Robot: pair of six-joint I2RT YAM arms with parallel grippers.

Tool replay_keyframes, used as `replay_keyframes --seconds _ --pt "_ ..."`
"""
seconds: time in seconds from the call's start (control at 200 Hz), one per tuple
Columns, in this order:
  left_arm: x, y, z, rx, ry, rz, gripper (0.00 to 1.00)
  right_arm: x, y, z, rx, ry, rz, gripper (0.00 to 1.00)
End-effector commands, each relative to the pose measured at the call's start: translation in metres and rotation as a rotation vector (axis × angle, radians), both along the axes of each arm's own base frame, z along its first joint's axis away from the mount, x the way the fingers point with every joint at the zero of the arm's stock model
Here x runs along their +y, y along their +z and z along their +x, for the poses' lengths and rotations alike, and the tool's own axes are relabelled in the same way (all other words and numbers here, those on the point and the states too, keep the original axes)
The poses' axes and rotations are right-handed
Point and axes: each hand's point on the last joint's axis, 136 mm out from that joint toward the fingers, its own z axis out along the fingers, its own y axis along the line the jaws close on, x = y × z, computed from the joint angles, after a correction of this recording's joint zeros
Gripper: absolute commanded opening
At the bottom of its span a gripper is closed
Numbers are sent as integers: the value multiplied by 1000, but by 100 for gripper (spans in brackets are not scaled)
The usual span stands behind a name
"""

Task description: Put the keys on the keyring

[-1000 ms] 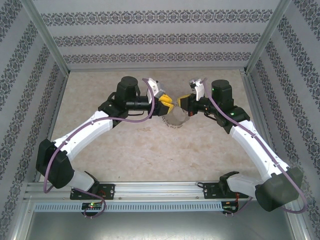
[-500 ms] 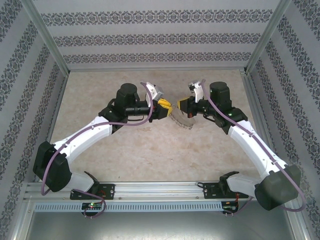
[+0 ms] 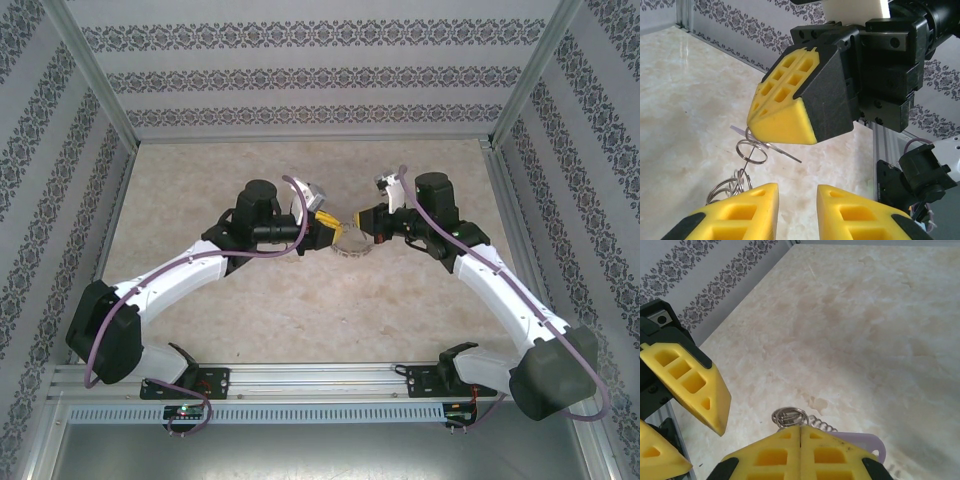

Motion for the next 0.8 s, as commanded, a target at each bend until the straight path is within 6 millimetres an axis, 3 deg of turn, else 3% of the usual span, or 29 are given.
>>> replay_keyframes --seconds 0.0,0.405,0.799 --pt "-7 8 -6 -18 -13 -43 26 3 4 1 -18 0 21 0" --pt "-16 1 -16 18 -42 -40 25 1 -12 -4 19 -10 9 0" --pt "-21 -24 -21 75 -47 -19 25 0 -24 -7 48 -16 4 0"
